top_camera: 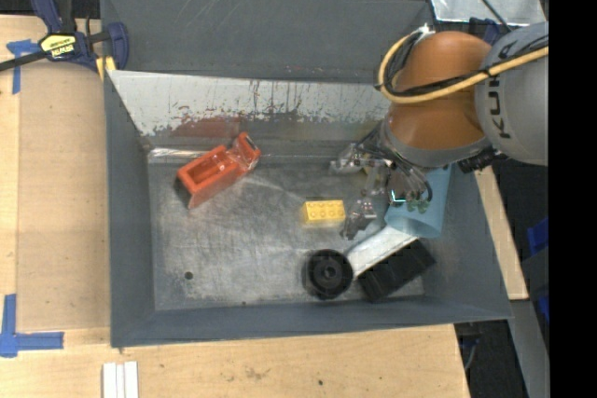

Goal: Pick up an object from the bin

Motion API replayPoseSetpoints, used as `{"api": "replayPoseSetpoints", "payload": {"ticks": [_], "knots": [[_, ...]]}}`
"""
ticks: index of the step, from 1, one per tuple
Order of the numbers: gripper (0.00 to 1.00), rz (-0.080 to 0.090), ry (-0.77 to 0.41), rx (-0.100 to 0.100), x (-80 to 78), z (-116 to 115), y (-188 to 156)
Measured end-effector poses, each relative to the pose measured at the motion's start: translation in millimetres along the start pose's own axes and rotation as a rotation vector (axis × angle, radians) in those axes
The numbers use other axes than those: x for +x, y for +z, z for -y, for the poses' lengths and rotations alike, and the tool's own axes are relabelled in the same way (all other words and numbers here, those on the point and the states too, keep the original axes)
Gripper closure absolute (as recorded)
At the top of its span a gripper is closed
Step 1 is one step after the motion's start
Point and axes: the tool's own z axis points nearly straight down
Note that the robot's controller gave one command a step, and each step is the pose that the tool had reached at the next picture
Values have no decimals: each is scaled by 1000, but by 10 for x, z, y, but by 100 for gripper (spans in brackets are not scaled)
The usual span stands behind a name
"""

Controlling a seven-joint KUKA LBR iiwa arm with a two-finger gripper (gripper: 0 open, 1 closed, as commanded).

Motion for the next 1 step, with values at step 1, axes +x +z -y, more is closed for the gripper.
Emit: {"api": "replayPoseSetpoints", "payload": {"ticks": [1], "knots": [[0,8,-1,0,-20,1,-40]]}}
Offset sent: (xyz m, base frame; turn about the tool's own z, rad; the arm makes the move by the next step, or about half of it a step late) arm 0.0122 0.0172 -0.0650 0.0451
